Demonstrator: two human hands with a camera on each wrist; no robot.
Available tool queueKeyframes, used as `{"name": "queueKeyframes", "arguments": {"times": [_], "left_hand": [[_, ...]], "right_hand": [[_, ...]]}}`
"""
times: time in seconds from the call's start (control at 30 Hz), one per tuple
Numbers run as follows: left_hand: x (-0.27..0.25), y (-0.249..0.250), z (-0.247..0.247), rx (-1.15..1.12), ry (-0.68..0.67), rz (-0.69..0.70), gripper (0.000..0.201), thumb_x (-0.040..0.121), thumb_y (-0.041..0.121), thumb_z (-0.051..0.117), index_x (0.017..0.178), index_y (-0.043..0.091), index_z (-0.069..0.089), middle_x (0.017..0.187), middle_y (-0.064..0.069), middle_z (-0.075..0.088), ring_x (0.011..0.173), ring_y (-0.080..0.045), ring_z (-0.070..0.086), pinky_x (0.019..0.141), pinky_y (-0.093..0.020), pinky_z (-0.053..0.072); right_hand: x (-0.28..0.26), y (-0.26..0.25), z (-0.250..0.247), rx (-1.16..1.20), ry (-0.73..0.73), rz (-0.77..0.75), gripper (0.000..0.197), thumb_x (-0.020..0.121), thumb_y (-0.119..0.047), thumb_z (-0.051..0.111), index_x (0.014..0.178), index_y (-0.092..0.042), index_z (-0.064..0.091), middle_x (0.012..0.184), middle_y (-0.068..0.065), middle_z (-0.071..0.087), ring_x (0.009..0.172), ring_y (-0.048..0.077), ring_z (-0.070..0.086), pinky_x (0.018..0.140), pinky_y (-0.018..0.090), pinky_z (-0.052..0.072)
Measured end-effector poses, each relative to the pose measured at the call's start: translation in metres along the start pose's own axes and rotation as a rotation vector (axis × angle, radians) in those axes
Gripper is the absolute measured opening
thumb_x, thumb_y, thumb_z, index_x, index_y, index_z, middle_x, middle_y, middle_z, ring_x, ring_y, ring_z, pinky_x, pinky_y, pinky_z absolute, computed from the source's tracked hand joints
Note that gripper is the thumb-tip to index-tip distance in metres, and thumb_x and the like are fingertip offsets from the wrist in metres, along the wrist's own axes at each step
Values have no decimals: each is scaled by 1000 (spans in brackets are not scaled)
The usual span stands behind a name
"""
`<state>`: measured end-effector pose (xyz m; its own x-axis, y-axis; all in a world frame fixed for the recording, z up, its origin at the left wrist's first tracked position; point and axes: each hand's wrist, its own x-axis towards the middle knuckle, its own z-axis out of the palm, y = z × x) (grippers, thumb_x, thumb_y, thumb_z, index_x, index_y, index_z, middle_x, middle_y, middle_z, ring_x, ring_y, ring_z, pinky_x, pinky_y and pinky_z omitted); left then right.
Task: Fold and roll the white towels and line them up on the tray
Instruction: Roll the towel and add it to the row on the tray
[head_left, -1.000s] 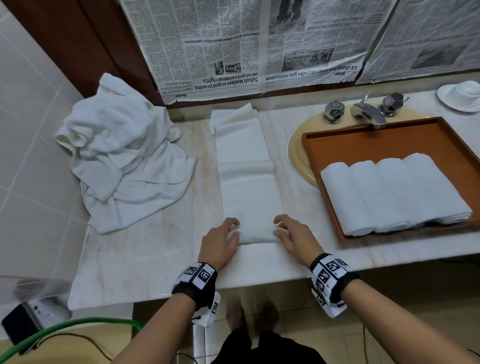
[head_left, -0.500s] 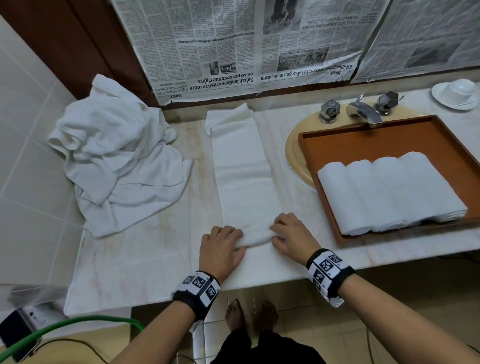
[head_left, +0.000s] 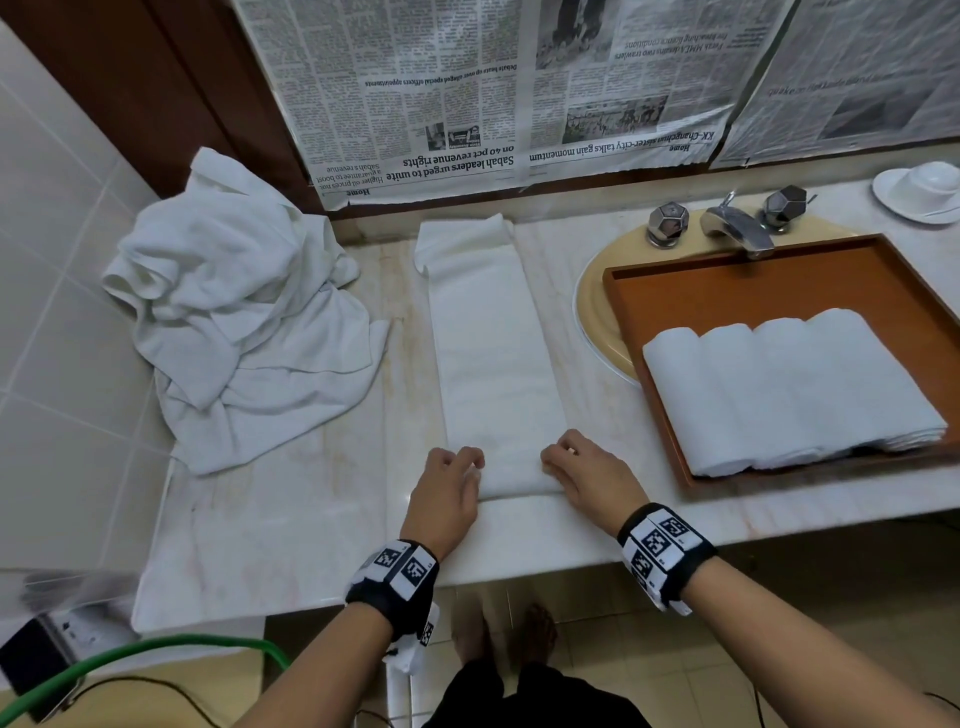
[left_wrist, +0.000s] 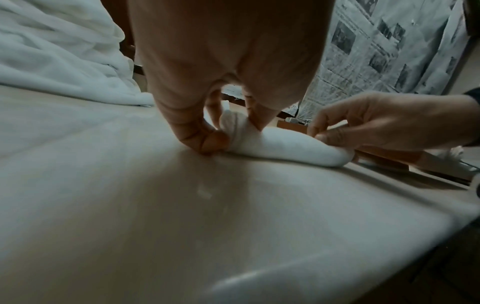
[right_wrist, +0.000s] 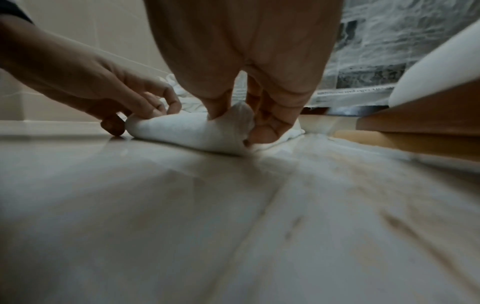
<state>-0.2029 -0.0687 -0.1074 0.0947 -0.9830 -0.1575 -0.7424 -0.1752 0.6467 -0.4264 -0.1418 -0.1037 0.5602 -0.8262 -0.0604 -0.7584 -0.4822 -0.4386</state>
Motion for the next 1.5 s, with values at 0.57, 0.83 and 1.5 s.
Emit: {"name": "queueKeyframes", "arguments": {"times": [0.57,0.83,1.5], "left_hand": [[-10,-4,-2,308,-22,68,64,89,67,28,118,25,67,109,4,63,101,-23,58,78,-39,50],[8,1,-6,67,-66,-54,34,102,44,44,129,27,55,113,0,64,105,-22,58,87,-34,43],[-11,-13,2,307,78,153,47,92,63,41,116,33,68,109,14,63,105,-16,55,80,-37,42]], "right_hand": [[-4,-1,-9,194,-93,83,34,98,-33,52,127,-17,58,123,-1,63,110,19,58,93,33,43],[1,-5,0,-3,105,7,16,92,-26,59,97,-14,68,101,4,58,84,25,56,62,35,50],[4,1,-2,224,-156,36,37,94,-40,60,123,-17,59,117,-2,54,109,15,47,92,25,35]]}}
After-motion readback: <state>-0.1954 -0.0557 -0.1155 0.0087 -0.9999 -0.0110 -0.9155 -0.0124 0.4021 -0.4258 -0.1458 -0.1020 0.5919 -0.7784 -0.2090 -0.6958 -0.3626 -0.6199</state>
